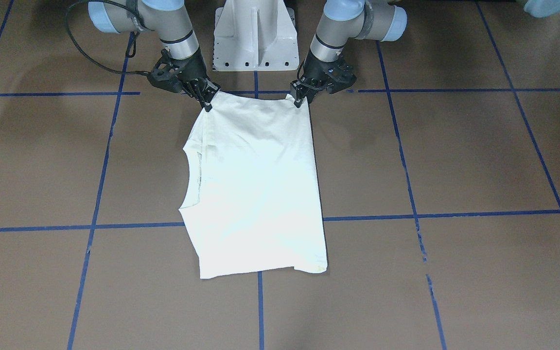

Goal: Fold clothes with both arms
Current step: 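Move both grippers down to the shirt corners nearest the robot and grasp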

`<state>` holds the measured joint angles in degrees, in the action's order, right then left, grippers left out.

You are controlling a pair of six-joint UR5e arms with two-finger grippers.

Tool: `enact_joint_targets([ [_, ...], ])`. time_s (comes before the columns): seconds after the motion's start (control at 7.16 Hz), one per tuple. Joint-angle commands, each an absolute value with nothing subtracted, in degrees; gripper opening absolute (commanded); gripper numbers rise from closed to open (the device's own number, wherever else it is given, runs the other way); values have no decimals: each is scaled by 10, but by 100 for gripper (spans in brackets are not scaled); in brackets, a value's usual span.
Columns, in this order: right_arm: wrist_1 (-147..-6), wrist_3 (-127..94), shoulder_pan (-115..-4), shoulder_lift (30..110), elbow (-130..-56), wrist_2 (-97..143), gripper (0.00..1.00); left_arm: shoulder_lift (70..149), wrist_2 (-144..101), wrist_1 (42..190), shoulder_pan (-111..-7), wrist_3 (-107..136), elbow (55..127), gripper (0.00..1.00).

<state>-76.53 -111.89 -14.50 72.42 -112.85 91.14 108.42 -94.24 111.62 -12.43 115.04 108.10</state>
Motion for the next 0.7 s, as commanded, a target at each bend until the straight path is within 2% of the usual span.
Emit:
enact_joint_targets([
  [0.0, -765, -1119, -144, 725, -1129, 911, 0, 1085, -942, 1116, -125, 1150, 1090, 0],
  [0.14, -765, -1119, -142, 724, -1130, 911, 0, 1084, -943, 1087, -127, 1150, 1129, 0],
  [0.28, -765, -1119, -130, 725, -1149, 911, 0, 1070, -943, 1038, -125, 1149, 1199, 0],
  [0.56, -765, -1121, -68, 791, -1247, 915, 0, 1062, -941, 990, -74, 1208, 1272, 0],
])
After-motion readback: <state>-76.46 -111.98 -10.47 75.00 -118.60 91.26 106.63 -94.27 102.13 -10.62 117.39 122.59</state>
